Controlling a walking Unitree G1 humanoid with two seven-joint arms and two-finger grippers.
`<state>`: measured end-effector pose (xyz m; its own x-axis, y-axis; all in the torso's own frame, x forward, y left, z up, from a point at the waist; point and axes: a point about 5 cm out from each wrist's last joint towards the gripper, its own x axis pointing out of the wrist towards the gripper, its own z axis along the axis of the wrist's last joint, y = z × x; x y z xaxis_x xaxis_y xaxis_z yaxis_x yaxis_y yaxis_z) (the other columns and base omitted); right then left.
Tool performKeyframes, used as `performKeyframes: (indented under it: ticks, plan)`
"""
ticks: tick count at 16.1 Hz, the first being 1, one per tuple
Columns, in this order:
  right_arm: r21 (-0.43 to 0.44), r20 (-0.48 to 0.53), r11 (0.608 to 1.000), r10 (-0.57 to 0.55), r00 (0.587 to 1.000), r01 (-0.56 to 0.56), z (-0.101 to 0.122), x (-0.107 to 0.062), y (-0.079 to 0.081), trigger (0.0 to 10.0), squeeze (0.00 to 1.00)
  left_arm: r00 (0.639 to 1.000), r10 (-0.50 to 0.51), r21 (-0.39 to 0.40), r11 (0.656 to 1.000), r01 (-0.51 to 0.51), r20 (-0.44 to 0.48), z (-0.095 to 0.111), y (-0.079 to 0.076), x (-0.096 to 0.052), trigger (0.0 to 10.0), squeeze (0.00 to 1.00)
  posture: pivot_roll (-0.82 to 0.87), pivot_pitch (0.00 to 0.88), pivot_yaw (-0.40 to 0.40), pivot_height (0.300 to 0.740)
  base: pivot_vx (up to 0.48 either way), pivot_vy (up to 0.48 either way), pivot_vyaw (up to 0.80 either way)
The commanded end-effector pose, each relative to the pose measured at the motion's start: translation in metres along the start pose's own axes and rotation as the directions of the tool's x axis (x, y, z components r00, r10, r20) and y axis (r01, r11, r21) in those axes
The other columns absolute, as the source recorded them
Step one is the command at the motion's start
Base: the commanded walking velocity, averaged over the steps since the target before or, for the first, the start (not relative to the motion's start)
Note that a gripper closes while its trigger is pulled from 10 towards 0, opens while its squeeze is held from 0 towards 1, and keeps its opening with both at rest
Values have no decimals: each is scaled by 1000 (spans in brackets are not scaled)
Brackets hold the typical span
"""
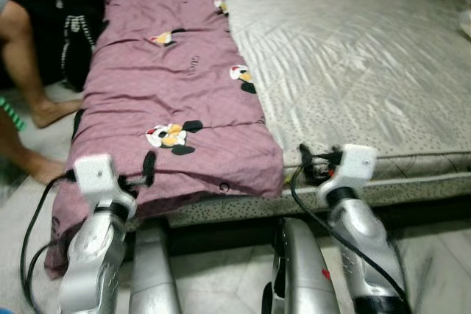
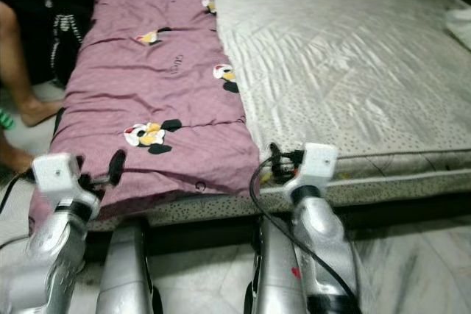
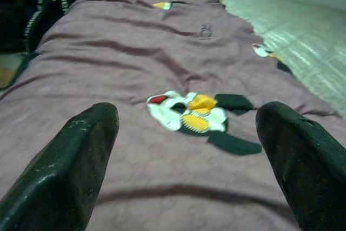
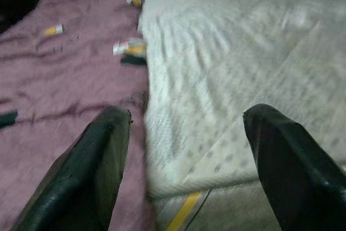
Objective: Clean up the room
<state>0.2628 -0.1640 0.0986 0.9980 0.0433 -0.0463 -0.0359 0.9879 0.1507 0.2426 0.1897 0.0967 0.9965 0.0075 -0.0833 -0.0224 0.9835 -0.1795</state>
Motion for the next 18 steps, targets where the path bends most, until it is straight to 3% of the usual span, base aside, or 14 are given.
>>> performKeyframes:
  ticks: [1,4,13,15,18]
  plan:
    - [-9,41,1000,-21,999,22,8,-2,-2,10000,0,999,-35,-15,999,35,-8,-4,-8,4,10000,0,21,0,13,509,0,0,0]
    - [-9,62,1000,-26,998,26,15,0,-1,10000,0,996,-85,-24,996,85,-6,-5,-20,8,10000,0,7,0,17,539,0,0,0]
    - [62,55,996,-62,997,59,19,10,-4,10000,0,997,-75,-44,996,75,-17,-11,-19,12,10000,0,5,0,11,629,0,0,0]
    - [23,32,994,-105,994,104,15,11,-6,10000,0,997,-68,-22,998,67,-46,-15,-19,13,10000,0,7,0,12,659,0,0,0]
    - [-2,28,992,-130,991,130,12,10,-8,10000,0,996,-54,6,998,55,-77,-18,-18,16,10000,0,7,0,12,664,0,0,0]
